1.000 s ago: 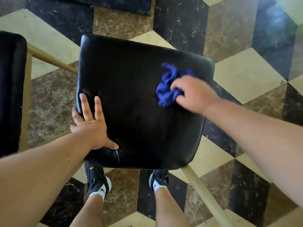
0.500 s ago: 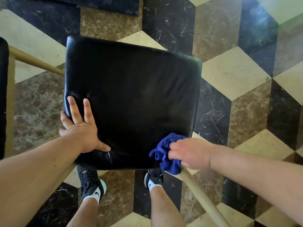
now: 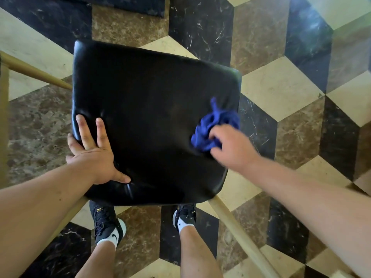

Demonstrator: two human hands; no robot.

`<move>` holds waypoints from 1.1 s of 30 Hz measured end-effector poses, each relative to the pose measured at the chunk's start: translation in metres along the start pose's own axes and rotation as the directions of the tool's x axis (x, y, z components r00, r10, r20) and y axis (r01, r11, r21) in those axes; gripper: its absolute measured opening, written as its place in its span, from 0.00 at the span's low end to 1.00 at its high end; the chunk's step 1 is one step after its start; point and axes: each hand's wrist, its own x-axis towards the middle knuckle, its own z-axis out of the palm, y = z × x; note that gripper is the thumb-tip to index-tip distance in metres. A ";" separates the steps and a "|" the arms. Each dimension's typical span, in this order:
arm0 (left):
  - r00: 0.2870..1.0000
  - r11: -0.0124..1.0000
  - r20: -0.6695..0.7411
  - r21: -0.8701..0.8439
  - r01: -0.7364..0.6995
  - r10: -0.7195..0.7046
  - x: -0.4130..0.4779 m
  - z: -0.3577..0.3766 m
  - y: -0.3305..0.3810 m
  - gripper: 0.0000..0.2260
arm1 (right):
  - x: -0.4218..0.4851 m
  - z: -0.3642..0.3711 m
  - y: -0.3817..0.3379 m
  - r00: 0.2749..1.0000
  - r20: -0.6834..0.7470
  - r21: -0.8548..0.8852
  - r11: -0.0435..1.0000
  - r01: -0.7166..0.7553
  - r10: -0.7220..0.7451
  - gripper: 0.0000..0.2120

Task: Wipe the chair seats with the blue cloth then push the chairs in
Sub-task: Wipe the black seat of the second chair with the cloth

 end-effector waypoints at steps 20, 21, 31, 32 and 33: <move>0.965 0.919 -0.234 -0.343 -0.196 0.119 0.018 0.027 -0.025 0.41 | 0.155 0.015 -0.141 0.825 -0.430 0.461 0.875 -0.149 0.367 0.12; 0.940 0.887 -0.317 -0.390 -0.248 0.123 0.018 0.032 -0.028 0.38 | 0.158 0.021 -0.157 0.848 -0.422 0.453 0.885 -0.110 0.321 0.11; 0.938 -0.471 0.023 -0.869 -0.153 -0.346 -0.005 -0.049 -0.022 0.33 | 0.104 0.100 -0.268 0.991 0.010 0.295 0.948 0.122 -0.131 0.13; 0.949 -0.474 0.034 -0.872 -0.125 -0.313 -0.007 -0.053 -0.027 0.34 | 0.085 0.110 -0.268 0.982 0.057 0.254 0.954 0.162 -0.182 0.12; 0.953 -0.448 0.032 -0.887 -0.112 -0.303 -0.008 -0.054 -0.030 0.34 | 0.065 0.117 -0.264 0.967 0.104 0.222 0.953 0.205 -0.232 0.11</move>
